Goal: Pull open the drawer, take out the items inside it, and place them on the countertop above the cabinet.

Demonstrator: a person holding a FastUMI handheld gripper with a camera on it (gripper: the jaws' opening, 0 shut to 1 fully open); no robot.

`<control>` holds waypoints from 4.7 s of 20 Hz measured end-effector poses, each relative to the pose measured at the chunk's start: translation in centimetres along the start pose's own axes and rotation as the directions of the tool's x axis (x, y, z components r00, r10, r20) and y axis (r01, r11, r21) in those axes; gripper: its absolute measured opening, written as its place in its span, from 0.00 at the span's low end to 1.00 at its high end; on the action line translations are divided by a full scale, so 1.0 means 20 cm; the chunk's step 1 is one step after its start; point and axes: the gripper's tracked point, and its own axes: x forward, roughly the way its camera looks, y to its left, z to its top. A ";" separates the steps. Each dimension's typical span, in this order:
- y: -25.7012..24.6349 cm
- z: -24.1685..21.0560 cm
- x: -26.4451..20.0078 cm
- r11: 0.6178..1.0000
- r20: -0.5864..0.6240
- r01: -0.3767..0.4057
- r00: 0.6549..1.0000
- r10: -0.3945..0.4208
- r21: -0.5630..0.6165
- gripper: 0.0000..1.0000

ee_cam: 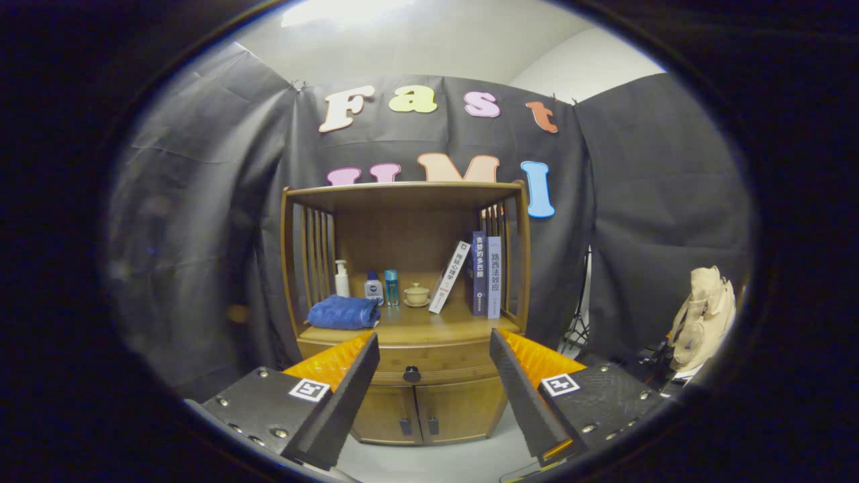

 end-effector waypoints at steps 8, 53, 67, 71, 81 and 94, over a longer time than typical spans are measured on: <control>0.00 -0.08 0.11 1.000 0.008 0.002 1.000 -0.002 -0.031 0.99; 0.28 -1.30 1.34 0.995 -0.140 -0.049 0.988 0.061 0.085 0.41; 0.22 -1.29 0.93 0.999 -0.183 -0.027 0.983 0.030 0.018 0.27; 0.20 -1.29 0.76 0.999 -0.215 -0.026 0.976 0.022 -0.017 0.27; 0.18 -1.36 0.39 1.000 -0.295 -0.010 0.955 0.015 0.019 0.26; 0.17 -1.40 0.17 1.000 -0.332 -0.017 0.943 0.019 0.009 0.26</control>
